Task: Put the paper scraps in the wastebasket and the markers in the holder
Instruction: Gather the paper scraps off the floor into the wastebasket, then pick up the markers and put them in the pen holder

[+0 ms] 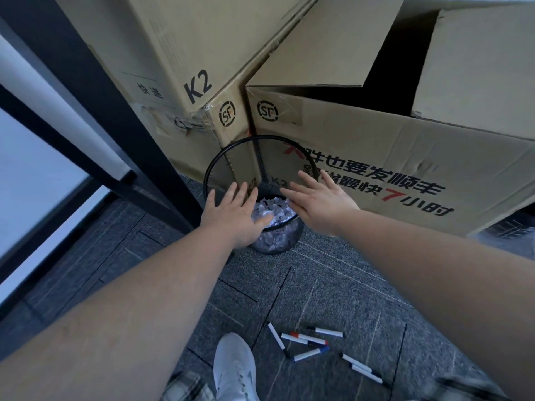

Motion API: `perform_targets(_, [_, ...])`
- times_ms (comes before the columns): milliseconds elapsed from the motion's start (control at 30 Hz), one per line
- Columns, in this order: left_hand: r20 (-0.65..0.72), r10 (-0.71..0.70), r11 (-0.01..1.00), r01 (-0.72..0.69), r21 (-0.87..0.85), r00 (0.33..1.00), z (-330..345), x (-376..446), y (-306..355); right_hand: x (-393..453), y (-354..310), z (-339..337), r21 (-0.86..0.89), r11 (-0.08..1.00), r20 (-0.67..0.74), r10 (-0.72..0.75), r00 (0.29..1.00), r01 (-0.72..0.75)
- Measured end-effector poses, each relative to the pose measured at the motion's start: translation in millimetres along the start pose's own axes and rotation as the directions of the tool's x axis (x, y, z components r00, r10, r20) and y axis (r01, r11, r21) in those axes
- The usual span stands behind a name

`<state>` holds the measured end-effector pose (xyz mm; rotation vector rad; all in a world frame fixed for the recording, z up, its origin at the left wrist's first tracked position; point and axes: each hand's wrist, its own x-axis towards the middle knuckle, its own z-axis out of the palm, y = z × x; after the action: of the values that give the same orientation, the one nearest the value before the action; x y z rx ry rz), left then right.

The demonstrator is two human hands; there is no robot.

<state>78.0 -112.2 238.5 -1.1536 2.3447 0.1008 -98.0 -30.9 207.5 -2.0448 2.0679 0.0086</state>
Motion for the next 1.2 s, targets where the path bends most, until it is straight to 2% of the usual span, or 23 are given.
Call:
perform_targets(267, [-0.053, 0.063, 0.997, -0.065, -0.043, 0.997, 57, -51, 41, -71, -5, 49, -0.009, 1.0, 0.058, 0.009, 0.998, -0.009])
perform_targets(500, [0.066, 0.061, 0.995, -0.056, -0.087, 0.996, 140, -79, 70, -120, -14, 117, 0.028, 0.999, 0.194, -0.023, 0.981, 0.018])
perform_targets(833, [0.224, 0.051, 0.991, -0.021, -0.135, 0.973, 235, -62, 102, -148, -3, 218, 0.003, 1.0, 0.371, 0.006, 0.929, -0.008])
perform_targets(1033, [0.244, 0.02, 0.991, 0.012, -0.13, 0.97, 270, -38, 106, -140, 6, 259, 0.003, 0.999, 0.408, 0.029, 0.912, -0.034])
perform_targets(1200, [0.198, -0.044, 0.99, 0.069, -0.12, 0.979, 291, -27, 102, -136, 6, 285, 0.025, 0.999, 0.387, 0.016, 0.922, -0.028])
